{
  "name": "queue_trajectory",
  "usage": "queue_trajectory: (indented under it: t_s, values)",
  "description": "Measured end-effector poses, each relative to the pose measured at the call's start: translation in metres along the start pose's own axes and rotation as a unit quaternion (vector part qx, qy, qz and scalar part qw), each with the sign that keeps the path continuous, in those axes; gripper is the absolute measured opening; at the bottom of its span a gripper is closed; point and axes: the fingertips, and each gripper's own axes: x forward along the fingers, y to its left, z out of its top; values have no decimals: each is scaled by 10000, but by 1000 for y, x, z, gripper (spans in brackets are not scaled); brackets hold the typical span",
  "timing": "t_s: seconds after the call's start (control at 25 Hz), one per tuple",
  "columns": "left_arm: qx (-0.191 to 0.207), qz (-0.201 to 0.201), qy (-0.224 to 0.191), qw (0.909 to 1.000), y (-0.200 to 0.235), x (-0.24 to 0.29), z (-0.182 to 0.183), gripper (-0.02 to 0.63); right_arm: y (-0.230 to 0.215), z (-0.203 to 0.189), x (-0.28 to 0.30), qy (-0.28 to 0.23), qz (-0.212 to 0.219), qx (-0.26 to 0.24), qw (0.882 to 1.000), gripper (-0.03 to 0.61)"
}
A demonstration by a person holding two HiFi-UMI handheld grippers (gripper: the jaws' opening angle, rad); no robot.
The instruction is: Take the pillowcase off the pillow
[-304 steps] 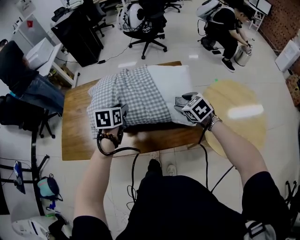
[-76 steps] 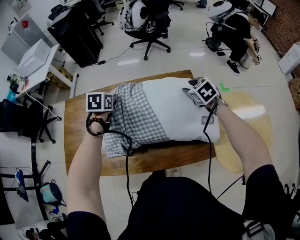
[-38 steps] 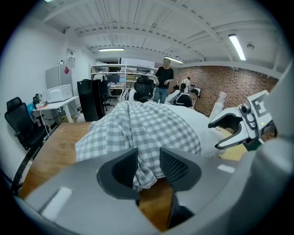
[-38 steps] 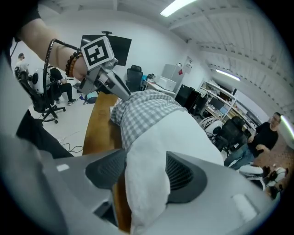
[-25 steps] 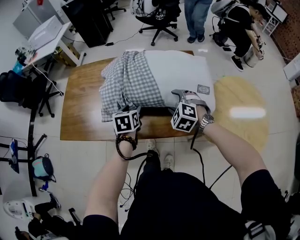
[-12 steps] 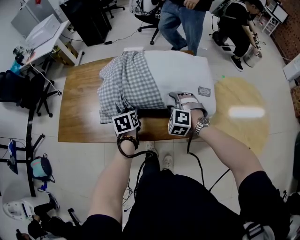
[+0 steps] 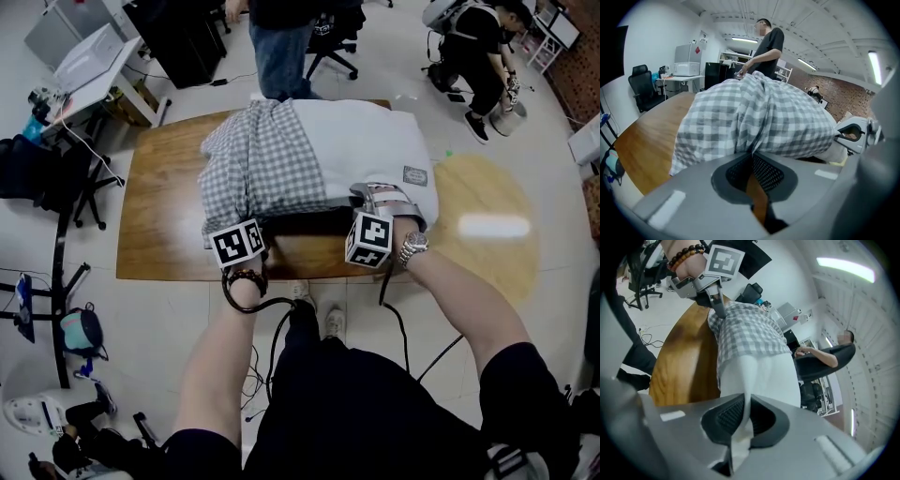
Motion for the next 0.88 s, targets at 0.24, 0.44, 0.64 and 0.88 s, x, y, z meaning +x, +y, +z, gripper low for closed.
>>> queue_trajectory:
  t_s: [0.24,0.44,0.64,0.88]
  values:
    - [-76,138,-57,9999,11,-21,12,8,-13,-16,-15,9,-64,137,9999,14]
    - [-212,286,-154,9992,28,-40,22,6,-17,-27,-27,62,-82,277,9996,14]
    - [-304,412,-218,9985,48,-52,29,6,-15,-33,-32,106,-56,377,9992,14]
    - [-462,546,-219,9972,69,-58,35,6,-16,-35,-30,147,16,462,9988,12]
